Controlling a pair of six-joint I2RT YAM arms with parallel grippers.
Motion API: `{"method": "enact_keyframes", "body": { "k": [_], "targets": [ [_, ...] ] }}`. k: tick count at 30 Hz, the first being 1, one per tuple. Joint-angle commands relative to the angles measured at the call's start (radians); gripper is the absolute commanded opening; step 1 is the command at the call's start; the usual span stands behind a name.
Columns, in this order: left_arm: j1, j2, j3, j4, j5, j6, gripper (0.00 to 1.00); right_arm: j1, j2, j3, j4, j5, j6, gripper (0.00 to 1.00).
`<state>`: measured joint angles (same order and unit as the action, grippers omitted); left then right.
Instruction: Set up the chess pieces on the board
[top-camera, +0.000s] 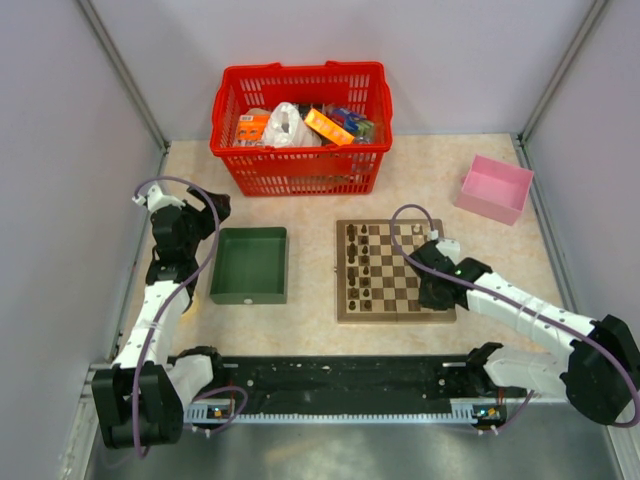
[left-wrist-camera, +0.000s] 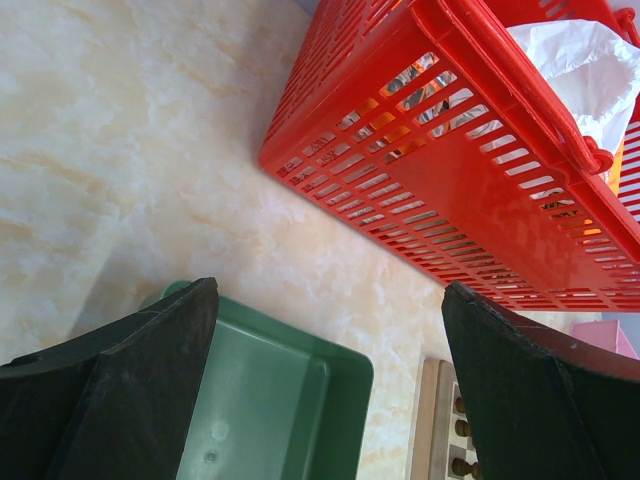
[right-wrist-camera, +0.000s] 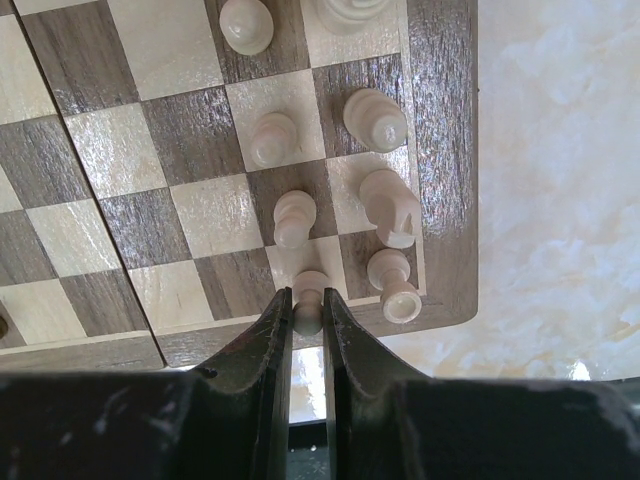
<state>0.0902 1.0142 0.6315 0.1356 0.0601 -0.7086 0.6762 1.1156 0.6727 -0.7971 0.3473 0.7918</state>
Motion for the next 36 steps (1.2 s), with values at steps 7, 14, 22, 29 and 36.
{"method": "enact_keyframes", "body": {
  "k": [7,14,22,29,36],
  "targets": [
    [0.005,-0.02,0.002,0.048,0.0,0.004,0.99,-0.017,-0.014,-0.018,0.015,0.032,0.026,0.13],
    [0.005,-0.02,-0.001,0.052,0.001,0.001,0.99,-0.018,-0.019,-0.016,0.019,0.027,0.017,0.2],
    [0.005,-0.016,-0.004,0.053,0.004,-0.002,0.99,-0.017,-0.056,0.016,0.036,0.004,-0.016,0.28],
    [0.005,-0.026,-0.001,0.047,0.0,0.003,0.99,-0.018,-0.082,0.097,0.021,0.002,-0.074,0.35],
    [0.005,-0.026,-0.006,0.053,-0.013,-0.014,0.99,-0.023,-0.108,0.223,0.033,0.159,-0.169,0.52]
  ]
}}
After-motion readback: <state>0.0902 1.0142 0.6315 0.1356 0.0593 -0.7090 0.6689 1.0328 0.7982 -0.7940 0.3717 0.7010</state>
